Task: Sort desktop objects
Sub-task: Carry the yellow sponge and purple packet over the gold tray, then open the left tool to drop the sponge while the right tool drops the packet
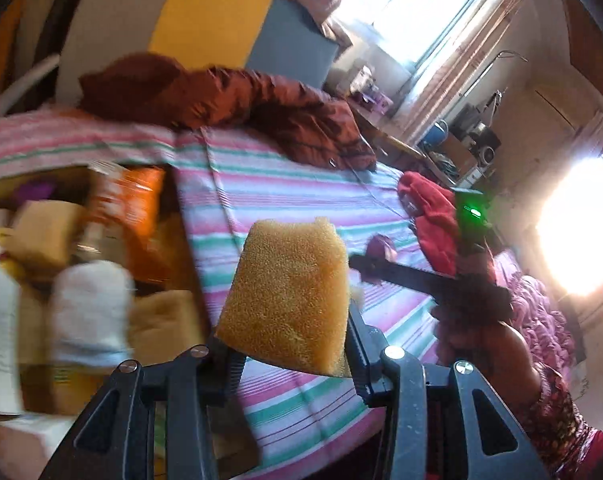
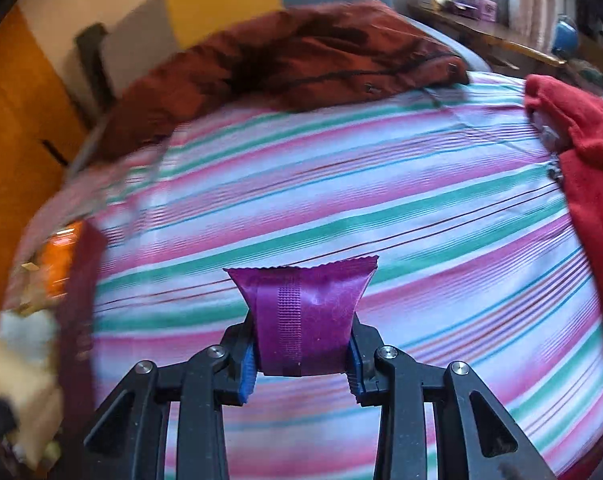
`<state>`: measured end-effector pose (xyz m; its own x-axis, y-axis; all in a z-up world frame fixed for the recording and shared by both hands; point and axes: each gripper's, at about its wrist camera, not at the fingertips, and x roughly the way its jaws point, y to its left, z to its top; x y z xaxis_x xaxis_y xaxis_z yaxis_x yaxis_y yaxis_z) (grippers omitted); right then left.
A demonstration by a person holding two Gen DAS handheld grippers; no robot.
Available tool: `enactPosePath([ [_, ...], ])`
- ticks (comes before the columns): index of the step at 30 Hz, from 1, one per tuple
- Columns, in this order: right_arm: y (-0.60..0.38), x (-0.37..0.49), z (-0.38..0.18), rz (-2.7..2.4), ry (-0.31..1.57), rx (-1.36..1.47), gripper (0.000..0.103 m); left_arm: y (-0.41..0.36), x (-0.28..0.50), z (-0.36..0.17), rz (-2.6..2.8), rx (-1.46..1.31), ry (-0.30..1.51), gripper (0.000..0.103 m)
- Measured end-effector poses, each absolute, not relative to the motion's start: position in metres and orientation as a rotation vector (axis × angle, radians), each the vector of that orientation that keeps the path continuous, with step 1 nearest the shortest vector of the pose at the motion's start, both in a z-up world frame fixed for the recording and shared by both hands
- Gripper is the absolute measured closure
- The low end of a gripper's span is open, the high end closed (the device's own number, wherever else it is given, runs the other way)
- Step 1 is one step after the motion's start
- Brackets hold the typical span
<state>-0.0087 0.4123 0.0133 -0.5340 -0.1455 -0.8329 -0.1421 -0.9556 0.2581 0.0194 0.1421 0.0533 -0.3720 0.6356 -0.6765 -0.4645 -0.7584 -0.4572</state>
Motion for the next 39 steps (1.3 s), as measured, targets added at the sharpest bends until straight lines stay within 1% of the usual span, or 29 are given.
enactPosePath([
  [3, 0.375, 0.005, 0.028, -2.637, -0.457, 1.436, 0.067, 0.112, 0.018, 0.062, 2.223, -1.146, -0.231, 0.059],
  [7, 0.325, 0.021, 0.045, -2.522, -0.413, 1.355, 0.067, 0.073, 0.006, 0.07, 2.319, -1.127, -0.263, 0.059],
  [11, 0.269, 0.033, 0.054, -2.388, -0.334, 1.321, 0.067, 0.046, -0.013, 0.062, 2.378, -1.212, -0.27, 0.057],
  [12, 0.255, 0.035, 0.053, -2.357, -0.311, 1.317, 0.067, 0.043, -0.017, 0.059, 2.384, -1.246, -0.268, 0.056],
  [14, 0.228, 0.039, 0.049, -2.302, -0.26, 1.312, 0.067, 0.038, -0.026, 0.05, 2.387, -1.329, -0.268, 0.047],
  [17, 0.2, 0.042, 0.041, -2.243, -0.215, 1.321, 0.067, 0.029, -0.028, 0.043, 2.381, -1.395, -0.281, 0.044],
  [19, 0.189, 0.041, 0.036, -2.221, -0.208, 1.331, 0.064, 0.023, -0.026, 0.045, 2.389, -1.388, -0.296, 0.04],
  [21, 0.179, 0.042, 0.032, -2.205, -0.201, 1.339, 0.064, 0.02, -0.022, 0.049, 2.399, -1.362, -0.315, 0.038],
  [23, 0.173, 0.042, 0.029, -2.201, -0.192, 1.339, 0.058, 0.016, -0.019, 0.056, 2.402, -1.33, -0.342, 0.036],
  [25, 0.172, 0.044, 0.029, -2.204, -0.197, 1.328, 0.048, 0.013, -0.015, 0.065, 2.405, -1.283, -0.372, 0.036],
  [26, 0.174, 0.046, 0.032, -2.209, -0.208, 1.314, 0.047, 0.011, -0.012, 0.07, 2.414, -1.26, -0.379, 0.036],
  [29, 0.181, 0.051, 0.038, -2.24, -0.208, 1.283, 0.047, 0.001, -0.003, 0.085, 2.448, -1.154, -0.407, 0.036],
  [32, 0.187, 0.056, 0.043, -2.279, -0.209, 1.261, 0.048, -0.004, 0.004, 0.091, 2.457, -1.066, -0.427, 0.039],
  [33, 0.189, 0.057, 0.043, -2.287, -0.218, 1.256, 0.05, -0.002, 0.004, 0.089, 2.454, -1.078, -0.411, 0.041],
  [35, 0.193, 0.059, 0.043, -2.291, -0.247, 1.258, 0.052, 0.006, 0.002, 0.081, 2.428, -1.119, -0.359, 0.05],
  [37, 0.196, 0.059, 0.041, -2.291, -0.276, 1.268, 0.056, 0.016, 0.003, 0.071, 2.383, -1.159, -0.328, 0.055],
  [39, 0.198, 0.06, 0.039, -2.295, -0.289, 1.276, 0.057, 0.026, 0.007, 0.063, 2.357, -1.177, -0.287, 0.055],
])
